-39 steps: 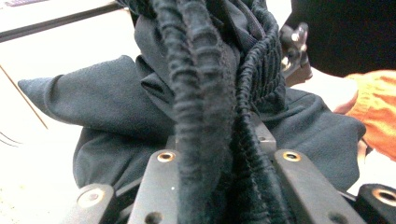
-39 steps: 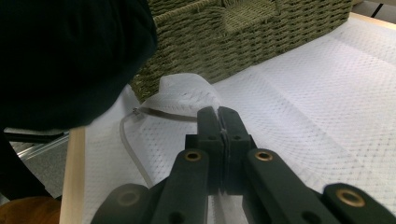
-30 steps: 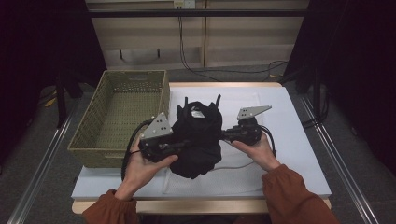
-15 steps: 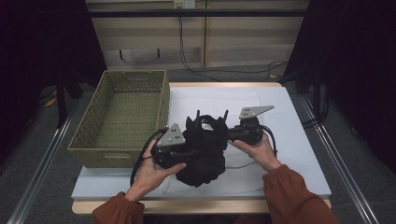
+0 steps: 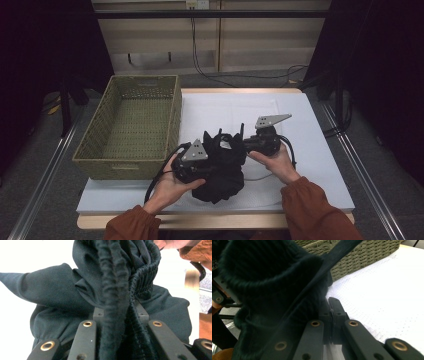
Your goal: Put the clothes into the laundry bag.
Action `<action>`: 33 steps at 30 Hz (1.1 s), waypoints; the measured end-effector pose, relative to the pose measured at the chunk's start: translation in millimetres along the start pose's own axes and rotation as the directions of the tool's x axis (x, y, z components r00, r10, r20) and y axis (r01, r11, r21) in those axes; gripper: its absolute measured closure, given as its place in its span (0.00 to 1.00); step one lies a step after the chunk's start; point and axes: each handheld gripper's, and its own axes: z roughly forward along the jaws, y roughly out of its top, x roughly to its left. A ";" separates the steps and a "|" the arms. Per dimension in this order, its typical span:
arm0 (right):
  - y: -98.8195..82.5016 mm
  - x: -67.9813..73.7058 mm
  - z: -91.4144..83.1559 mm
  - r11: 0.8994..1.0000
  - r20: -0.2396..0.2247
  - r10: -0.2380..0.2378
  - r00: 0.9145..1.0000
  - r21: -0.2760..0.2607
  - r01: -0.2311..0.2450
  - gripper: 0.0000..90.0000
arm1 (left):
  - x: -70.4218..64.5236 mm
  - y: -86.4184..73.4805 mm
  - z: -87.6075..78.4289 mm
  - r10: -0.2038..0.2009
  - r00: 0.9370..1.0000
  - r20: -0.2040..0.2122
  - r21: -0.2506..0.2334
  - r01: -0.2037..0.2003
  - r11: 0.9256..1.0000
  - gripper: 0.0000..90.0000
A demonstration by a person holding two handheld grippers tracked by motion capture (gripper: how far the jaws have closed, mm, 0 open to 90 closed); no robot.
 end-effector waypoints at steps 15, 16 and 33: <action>-1.6 1.0 -0.8 1.000 0.010 0.003 1.000 0.003 -0.003 0.99 | -7.2 -4.5 28.7 0.011 0.999 0.041 0.064 -0.014 0.998 0.78; -1.6 1.0 -0.5 1.000 0.012 0.003 1.000 0.002 -0.003 0.99 | -7.2 -4.5 28.7 0.011 0.999 0.041 0.064 -0.014 0.998 0.78; 1.2 2.4 -4.1 1.000 0.022 0.001 1.000 -0.008 -0.001 0.99 | -5.2 -20.4 63.3 -0.006 0.998 0.065 0.127 -0.002 0.992 0.77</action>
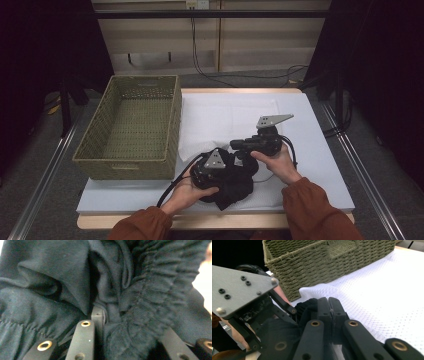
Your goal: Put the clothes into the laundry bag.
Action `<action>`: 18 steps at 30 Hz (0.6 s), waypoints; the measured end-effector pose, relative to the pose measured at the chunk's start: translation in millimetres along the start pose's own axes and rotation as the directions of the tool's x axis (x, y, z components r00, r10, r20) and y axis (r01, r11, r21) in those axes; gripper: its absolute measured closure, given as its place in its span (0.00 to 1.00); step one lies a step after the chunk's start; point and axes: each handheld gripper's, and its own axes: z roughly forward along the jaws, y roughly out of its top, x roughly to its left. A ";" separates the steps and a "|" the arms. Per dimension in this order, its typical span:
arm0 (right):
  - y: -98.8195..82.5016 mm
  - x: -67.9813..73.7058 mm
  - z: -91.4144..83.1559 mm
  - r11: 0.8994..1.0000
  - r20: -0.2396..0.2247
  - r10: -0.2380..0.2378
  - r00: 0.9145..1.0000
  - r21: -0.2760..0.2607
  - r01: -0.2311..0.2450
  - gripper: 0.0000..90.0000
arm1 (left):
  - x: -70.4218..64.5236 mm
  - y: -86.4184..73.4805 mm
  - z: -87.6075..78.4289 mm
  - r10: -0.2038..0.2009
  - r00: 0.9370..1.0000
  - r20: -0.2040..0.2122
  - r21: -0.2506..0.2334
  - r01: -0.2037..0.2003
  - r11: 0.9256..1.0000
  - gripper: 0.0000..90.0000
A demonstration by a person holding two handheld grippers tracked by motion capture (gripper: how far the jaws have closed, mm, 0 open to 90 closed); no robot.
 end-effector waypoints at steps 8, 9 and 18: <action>-0.7 -1.1 -0.6 1.000 0.002 0.005 1.000 -0.003 -0.005 0.99 | -1.0 3.9 -8.5 -0.041 0.999 -0.003 -0.042 0.041 0.998 0.60; -0.9 -2.1 -0.8 1.000 0.004 0.009 1.000 -0.005 -0.008 0.99 | -0.1 3.9 -11.8 -0.041 0.999 -0.003 -0.057 0.041 0.998 0.56; -1.6 -2.9 -0.9 1.000 0.006 0.008 1.000 -0.007 -0.008 0.99 | 0.8 5.1 -45.7 -0.073 0.997 -0.040 -0.143 0.066 0.987 0.33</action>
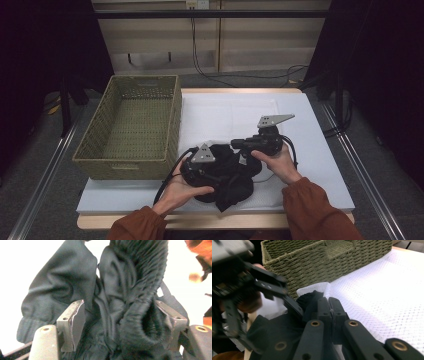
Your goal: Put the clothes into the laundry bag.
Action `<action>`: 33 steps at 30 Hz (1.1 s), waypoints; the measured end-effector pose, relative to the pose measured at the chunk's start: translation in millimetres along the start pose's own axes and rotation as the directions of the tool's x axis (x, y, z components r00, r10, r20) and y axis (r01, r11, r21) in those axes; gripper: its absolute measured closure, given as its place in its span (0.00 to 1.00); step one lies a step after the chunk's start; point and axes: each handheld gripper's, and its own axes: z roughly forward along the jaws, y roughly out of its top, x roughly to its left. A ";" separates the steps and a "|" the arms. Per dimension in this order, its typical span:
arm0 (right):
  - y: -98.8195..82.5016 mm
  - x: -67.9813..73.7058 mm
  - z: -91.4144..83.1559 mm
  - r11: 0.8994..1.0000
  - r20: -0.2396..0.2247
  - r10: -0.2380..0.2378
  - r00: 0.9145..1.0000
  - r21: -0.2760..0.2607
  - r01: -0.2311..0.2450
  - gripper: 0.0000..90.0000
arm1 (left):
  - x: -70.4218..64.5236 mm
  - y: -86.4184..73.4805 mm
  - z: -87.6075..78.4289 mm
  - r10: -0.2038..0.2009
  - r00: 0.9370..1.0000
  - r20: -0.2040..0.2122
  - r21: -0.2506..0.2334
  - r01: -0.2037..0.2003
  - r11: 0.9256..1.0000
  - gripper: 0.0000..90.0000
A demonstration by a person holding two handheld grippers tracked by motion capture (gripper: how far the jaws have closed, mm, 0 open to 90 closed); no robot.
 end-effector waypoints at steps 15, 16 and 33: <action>-0.9 1.4 3.5 1.000 -0.001 -0.006 1.000 0.022 0.006 0.99 | 24.1 -14.4 14.0 -0.038 0.997 -0.070 0.062 0.042 0.997 0.21; -0.7 2.1 3.7 1.000 -0.008 -0.003 1.000 0.021 0.003 0.99 | 24.9 -15.7 15.4 -0.036 0.997 -0.067 0.061 0.040 0.997 0.23; 3.5 4.5 1.5 1.000 -0.015 -0.010 1.000 0.005 0.010 0.99 | 20.0 -0.6 24.9 -0.040 0.996 0.074 0.085 0.033 0.996 0.88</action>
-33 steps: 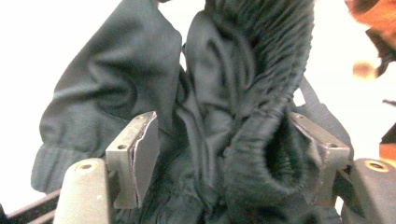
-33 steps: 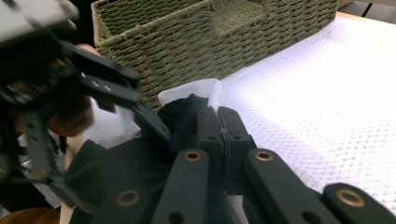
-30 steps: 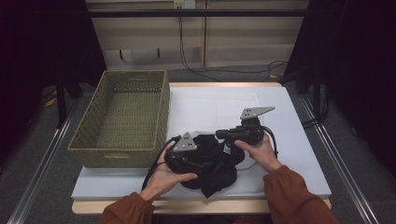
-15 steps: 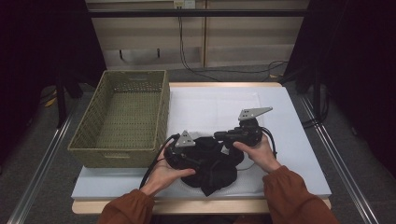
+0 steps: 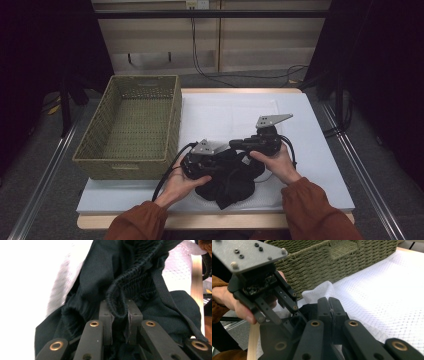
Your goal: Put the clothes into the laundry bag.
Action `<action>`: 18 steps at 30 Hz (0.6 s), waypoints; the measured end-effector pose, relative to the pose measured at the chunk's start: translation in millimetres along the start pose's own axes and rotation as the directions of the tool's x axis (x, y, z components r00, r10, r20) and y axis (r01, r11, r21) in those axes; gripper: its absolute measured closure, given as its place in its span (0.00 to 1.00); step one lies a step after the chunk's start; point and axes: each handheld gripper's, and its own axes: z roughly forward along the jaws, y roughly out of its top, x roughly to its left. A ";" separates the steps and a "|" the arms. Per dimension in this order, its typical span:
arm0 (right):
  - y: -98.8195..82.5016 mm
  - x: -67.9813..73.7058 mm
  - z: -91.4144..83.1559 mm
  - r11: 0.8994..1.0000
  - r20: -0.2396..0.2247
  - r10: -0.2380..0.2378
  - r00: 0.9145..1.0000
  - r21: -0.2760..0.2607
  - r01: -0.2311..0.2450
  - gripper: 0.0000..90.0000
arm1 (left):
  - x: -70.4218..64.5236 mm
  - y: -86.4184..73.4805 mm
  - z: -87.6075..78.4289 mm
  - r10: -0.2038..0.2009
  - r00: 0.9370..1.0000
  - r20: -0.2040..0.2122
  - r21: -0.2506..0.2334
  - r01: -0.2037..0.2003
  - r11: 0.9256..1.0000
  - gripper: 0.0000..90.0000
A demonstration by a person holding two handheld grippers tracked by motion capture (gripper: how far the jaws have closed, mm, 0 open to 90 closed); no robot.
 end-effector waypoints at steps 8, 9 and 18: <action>3.9 3.2 -8.3 1.000 0.002 -0.002 1.000 -0.022 0.002 0.99 | 3.3 -5.2 12.4 -0.014 0.998 -0.060 0.036 0.016 0.999 0.89; 4.1 3.7 -9.6 1.000 0.007 -0.003 1.000 -0.026 0.003 0.99 | 4.5 -5.8 13.3 -0.030 0.997 -0.066 0.032 0.032 0.999 0.89; 0.0 9.7 -17.5 1.000 0.007 -0.004 1.000 -0.020 0.004 0.99 | 6.4 -8.0 14.6 -0.053 0.995 -0.086 0.015 0.054 0.998 0.87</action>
